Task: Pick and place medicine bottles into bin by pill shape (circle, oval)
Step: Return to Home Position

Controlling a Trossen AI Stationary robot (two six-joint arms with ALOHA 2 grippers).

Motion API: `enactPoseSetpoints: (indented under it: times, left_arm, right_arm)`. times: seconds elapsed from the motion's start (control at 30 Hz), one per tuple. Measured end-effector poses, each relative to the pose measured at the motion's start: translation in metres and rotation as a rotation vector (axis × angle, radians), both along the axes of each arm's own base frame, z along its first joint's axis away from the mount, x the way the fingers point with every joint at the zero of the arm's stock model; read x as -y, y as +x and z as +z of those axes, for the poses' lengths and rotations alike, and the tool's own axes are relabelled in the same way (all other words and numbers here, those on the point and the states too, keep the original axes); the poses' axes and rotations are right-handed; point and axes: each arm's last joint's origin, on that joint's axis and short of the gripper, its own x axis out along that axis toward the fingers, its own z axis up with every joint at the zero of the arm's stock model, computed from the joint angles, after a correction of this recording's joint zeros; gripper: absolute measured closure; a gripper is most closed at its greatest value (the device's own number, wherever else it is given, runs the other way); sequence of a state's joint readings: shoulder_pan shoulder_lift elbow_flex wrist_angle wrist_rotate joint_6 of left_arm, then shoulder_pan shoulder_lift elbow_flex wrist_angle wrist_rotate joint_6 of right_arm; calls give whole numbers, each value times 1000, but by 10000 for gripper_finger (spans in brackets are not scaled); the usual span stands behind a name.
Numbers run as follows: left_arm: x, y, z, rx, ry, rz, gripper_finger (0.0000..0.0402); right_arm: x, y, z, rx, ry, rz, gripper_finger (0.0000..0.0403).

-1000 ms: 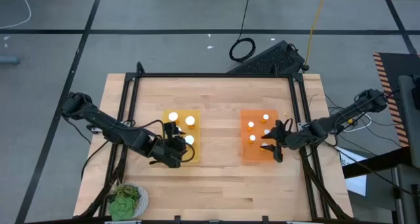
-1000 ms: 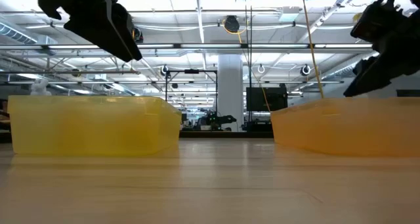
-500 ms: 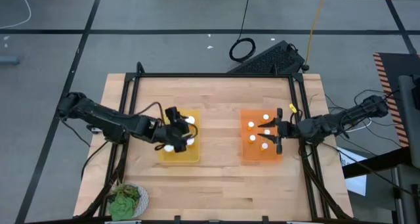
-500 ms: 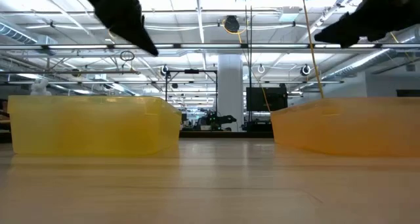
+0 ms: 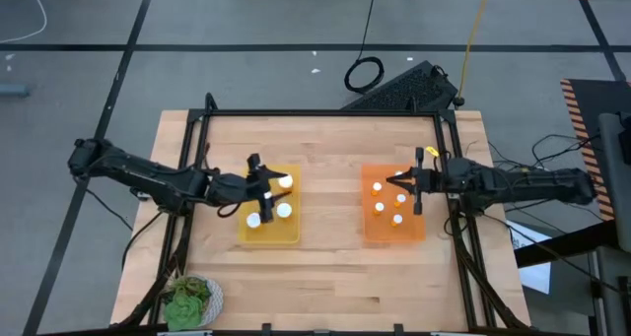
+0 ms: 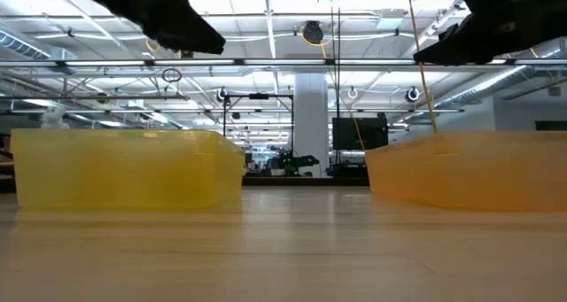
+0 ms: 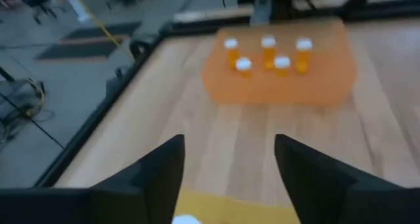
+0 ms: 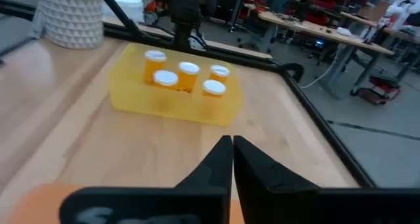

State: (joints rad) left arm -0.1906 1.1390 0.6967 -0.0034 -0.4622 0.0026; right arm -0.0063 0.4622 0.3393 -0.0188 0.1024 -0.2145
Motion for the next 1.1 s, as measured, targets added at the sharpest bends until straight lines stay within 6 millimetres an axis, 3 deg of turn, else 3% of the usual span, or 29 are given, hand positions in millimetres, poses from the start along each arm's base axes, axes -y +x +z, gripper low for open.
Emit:
enactPoseSetpoints:
  times: [0.2,0.37,0.73,0.93,1.1]
  left_arm:
    - [-14,-11,-17,12,38,136,211]
    - [-21,-14,-25,-10,-39,209,231]
    - [-26,-16,-39,88,-44,116,332]
    - [-25,-21,-50,151,-29,63,393]
    - [-25,-26,-59,190,-50,39,388]
  right_arm:
    - [11,-1,0,-3,-46,-15,401]
    - [14,-1,3,21,-57,-11,402]
    - [13,0,-27,69,-44,33,402]
    - [13,0,-27,89,-87,41,403]
    - [12,-1,-29,64,-58,41,403]
